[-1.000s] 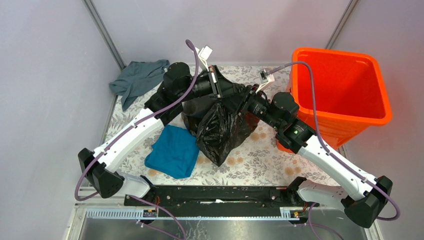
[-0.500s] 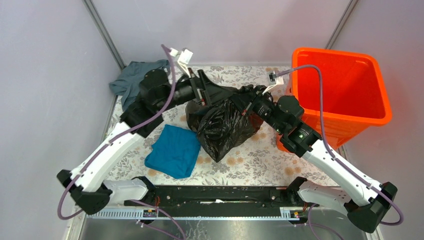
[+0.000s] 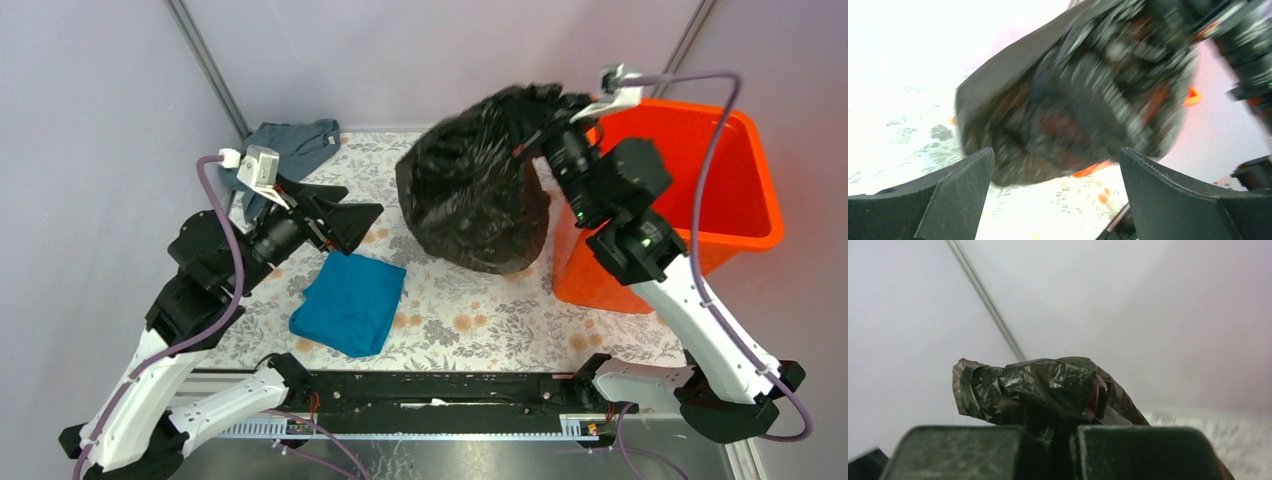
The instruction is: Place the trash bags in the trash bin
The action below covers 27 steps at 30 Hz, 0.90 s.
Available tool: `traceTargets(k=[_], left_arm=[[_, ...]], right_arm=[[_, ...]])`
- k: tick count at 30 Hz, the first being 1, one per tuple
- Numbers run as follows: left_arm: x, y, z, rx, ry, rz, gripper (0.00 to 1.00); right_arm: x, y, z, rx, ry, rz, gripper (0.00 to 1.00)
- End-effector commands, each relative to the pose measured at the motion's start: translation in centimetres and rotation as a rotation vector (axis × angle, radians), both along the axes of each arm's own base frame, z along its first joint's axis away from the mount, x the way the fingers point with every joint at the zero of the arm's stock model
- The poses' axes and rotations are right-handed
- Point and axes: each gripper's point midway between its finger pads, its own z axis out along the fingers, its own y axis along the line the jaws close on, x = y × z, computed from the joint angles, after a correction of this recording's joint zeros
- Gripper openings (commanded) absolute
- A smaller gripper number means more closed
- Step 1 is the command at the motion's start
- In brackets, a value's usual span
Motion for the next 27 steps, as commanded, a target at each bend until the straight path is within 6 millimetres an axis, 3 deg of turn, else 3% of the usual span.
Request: traceTargets(k=[1, 3, 6, 10, 16, 20, 27], left_arm=[[1.9, 1.4, -3.2, 0.127, 0.025, 0.119, 0.99], [2.1, 1.1, -4.1, 0.152, 0.039, 0.111, 0.99], [2.5, 0.4, -5.1, 0.171, 0.064, 0.093, 0.99], [2.6, -0.9, -5.4, 0.167, 0.084, 0.049, 0.99], [2.7, -2.5, -5.3, 0.145, 0.104, -0.014, 0.99], [3.0, -3.4, -5.6, 0.129, 0.137, -0.031, 0.99], [3.3, -5.6, -6.5, 0.069, 0.216, -0.094, 0.99]], right_arm=[[-2.3, -5.6, 12.1, 0.036, -0.299, -0.190, 0.00], [-4.9, -8.3, 16.6, 0.085, -0.409, -0.232, 0.00], [-9.2, -12.6, 21.4, 0.147, -0.573, -0.303, 0.00], [-14.1, -18.1, 24.4, 0.197, -0.711, -0.426, 0.00], [-16.8, -23.7, 25.4, 0.113, -0.769, -0.691, 0.00], [-17.7, -27.6, 24.6, 0.089, -0.711, -0.876, 0.00], [-15.8, -28.8, 20.7, -0.108, -0.579, -1.074, 0.00]])
